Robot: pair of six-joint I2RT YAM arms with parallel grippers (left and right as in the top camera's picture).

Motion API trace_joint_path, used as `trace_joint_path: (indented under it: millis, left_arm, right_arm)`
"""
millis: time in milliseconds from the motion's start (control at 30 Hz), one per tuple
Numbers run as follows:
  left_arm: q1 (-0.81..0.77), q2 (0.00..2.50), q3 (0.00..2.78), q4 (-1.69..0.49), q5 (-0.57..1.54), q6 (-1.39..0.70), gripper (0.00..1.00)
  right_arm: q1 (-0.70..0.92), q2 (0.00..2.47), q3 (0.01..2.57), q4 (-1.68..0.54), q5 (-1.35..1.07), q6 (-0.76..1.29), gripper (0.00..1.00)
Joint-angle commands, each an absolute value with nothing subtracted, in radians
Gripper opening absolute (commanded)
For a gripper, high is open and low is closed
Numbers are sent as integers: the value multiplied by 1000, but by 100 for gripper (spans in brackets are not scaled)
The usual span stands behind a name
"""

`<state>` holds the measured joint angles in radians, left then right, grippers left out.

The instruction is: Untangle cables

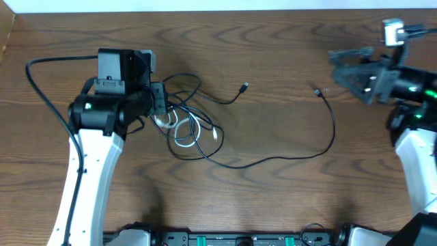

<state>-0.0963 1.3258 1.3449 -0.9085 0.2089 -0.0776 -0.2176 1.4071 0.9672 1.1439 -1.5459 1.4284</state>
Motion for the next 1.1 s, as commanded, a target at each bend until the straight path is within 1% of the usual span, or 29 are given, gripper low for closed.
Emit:
trace_joint_path:
  millis: [0,167,400,567,667,767,900,967,1067]
  left_arm:
    - [-135,1290,1357,-916,229,-71,8]
    - [-197,1273,1357,-918,237,-71,8]
    - [-266,1273,1357,-918,255,-72,8]
    - [-287,1273,1357,-918,254,-71,8]
    - [-287,1273,1357,-922,248,-71,8]
    - [-287,1273,1357,-930,218,-71,8]
    - [-287,1274,1357,-932,213,-80,8]
    - [-287,1274,1357,-933,219,-85,8]
    - [-287,1273,1357,-939,224,-86,8]
  right_arm:
    - [-111,1417,952,1141,-1560,1350,99]
    - [35,1449,931,1102,-1559,1290,99]
    - [236,1545,927,1103,-1559,1284,99]
    - [319,1627,927,1059,-1493,1332,99]
    - [331,1657,927,1043,-1414,1388,99]
    - [321,1663,927,1041,-1300,1426,99]
    - [313,1663,927,1000,-1043,1438,99]
    - [313,1663,927,950,-868,1378,99]
    - [318,1663,927,823,-633,1170,99]
